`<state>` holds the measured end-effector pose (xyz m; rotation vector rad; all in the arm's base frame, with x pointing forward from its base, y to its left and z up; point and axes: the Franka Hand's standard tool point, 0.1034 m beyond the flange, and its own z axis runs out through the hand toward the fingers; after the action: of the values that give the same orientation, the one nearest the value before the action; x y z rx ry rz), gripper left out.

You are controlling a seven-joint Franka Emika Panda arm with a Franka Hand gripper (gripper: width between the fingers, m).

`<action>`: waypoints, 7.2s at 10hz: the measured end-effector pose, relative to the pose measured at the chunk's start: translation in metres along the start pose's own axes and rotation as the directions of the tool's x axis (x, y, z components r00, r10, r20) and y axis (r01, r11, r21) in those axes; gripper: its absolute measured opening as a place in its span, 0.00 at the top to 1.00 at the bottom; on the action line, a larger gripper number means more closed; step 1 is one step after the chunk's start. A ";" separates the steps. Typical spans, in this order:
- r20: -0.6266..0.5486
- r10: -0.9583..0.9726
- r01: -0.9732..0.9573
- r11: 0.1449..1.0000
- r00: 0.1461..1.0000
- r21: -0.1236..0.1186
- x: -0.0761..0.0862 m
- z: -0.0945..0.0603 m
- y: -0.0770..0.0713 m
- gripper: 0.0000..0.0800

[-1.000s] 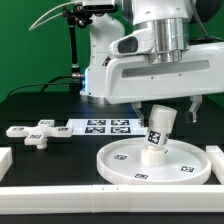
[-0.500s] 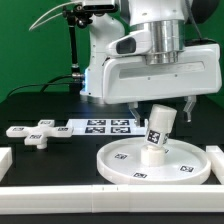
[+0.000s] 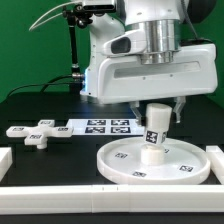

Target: Assemble round table

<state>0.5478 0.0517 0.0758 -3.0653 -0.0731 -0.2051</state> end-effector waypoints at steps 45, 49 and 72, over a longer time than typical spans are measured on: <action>0.011 0.657 -0.655 0.750 0.754 0.087 0.013 0.003 -0.013 0.19; -0.017 0.464 -0.461 0.884 0.886 0.083 0.012 0.004 -0.010 0.19; 0.100 -0.990 0.994 0.105 0.102 0.032 0.014 0.003 -0.002 0.19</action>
Offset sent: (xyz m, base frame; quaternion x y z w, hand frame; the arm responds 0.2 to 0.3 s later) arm 0.0000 0.0000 0.0000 0.0000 0.0000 0.0000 1.0000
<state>0.5623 0.0548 0.0748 -2.3489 -2.2087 -0.0818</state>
